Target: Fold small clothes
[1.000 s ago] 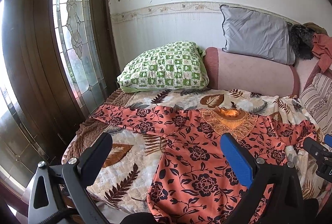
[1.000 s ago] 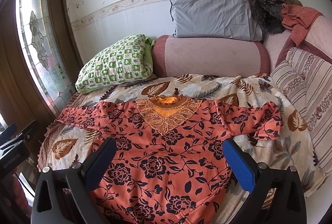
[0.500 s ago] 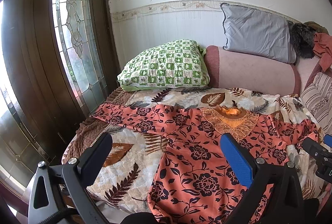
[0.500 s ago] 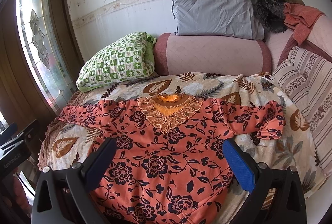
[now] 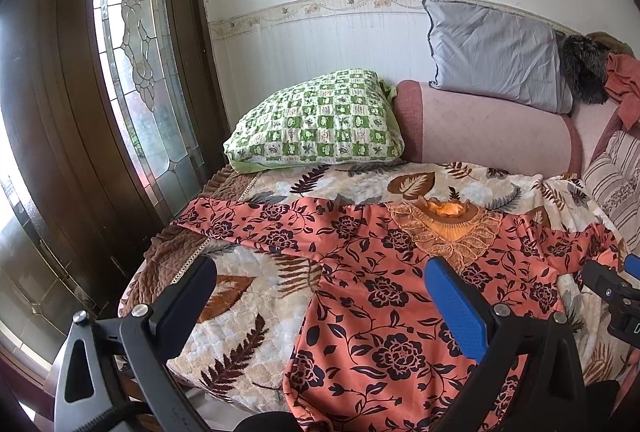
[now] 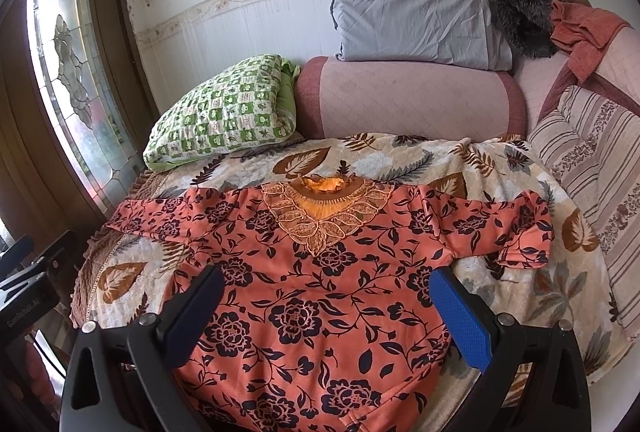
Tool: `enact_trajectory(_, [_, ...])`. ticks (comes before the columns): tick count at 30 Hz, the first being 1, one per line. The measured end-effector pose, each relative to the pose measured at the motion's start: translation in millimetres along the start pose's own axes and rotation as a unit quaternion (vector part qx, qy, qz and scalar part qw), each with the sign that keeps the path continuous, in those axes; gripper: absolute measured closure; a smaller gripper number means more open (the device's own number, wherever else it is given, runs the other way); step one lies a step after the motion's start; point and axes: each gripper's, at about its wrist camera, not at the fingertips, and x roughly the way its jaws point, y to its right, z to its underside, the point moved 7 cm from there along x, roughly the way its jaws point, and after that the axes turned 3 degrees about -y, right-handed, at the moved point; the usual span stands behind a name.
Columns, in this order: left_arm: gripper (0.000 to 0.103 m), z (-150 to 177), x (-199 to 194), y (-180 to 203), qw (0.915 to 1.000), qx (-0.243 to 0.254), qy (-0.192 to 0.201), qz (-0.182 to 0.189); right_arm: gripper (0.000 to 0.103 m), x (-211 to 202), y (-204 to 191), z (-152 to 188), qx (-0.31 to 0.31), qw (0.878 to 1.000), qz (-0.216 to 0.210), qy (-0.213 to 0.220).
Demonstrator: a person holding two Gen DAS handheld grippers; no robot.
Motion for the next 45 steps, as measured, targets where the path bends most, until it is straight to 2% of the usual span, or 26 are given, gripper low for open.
enact_trajectory(5, [0.0, -3, 18, 11, 0.9999, 0.008, -0.012, -0.001, 0.0, 12, 10, -4, 0.006, 1.0, 0.007, -0.005])
enact_trajectory(10, [0.0, -5, 46, 36, 0.9988, 0.032, -0.037, 0.005, 0.0, 32, 42, -3, 0.037, 0.999, 0.022, -0.017])
enact_trajectory(19, [0.0, 4, 118, 100, 0.99, 0.041, -0.113, 0.074, 0.0, 77, 129, 7, 0.102, 0.992, 0.06, -0.048])
enact_trajectory(23, [0.0, 15, 152, 129, 0.9864, 0.044, -0.135, 0.082, 0.0, 92, 193, 17, 0.143, 0.983, 0.1, -0.059])
enact_trajectory(25, [0.0, 23, 168, 142, 0.985, 0.048, -0.143, 0.083, 0.0, 95, 227, 25, 0.177, 0.977, 0.107, -0.059])
enact_trajectory(27, [0.0, 30, 184, 156, 0.9818, 0.051, -0.157, 0.095, 0.0, 98, 260, 33, 0.22, 0.969, 0.093, -0.06])
enact_trajectory(30, [0.0, 35, 207, 177, 0.9813, 0.054, -0.146, 0.114, 0.0, 103, 298, 44, 0.292, 0.954, 0.055, -0.048])
enact_trajectory(32, [0.0, 37, 218, 187, 0.9814, 0.065, -0.137, 0.117, 0.0, 105, 321, 51, 0.333, 0.94, 0.056, -0.042])
enact_trajectory(34, [0.0, 43, 231, 192, 0.9811, 0.072, -0.135, 0.119, 0.0, 109, 337, 53, 0.354, 0.933, 0.059, -0.032])
enact_trajectory(37, [0.0, 54, 245, 193, 0.978, 0.068, -0.143, 0.136, 0.0, 119, 344, 43, 0.35, 0.934, 0.061, -0.024])
enact_trajectory(41, [0.0, 62, 262, 182, 0.9733, 0.037, -0.176, 0.142, 0.0, 132, 347, 27, 0.346, 0.935, 0.077, -0.013])
enact_trajectory(43, [0.0, 60, 268, 172, 0.9764, 0.019, -0.174, 0.126, 0.009, 142, 348, 20, 0.339, 0.937, 0.089, -0.013])
enact_trajectory(44, [0.0, 59, 269, 168, 0.9782, 0.012, -0.17, 0.119, 0.027, 149, 350, 18, 0.336, 0.937, 0.09, -0.016])
enact_trajectory(45, [0.0, 57, 271, 163, 0.9796, 0.004, -0.168, 0.11, 0.059, 157, 351, 18, 0.335, 0.938, 0.088, -0.027])
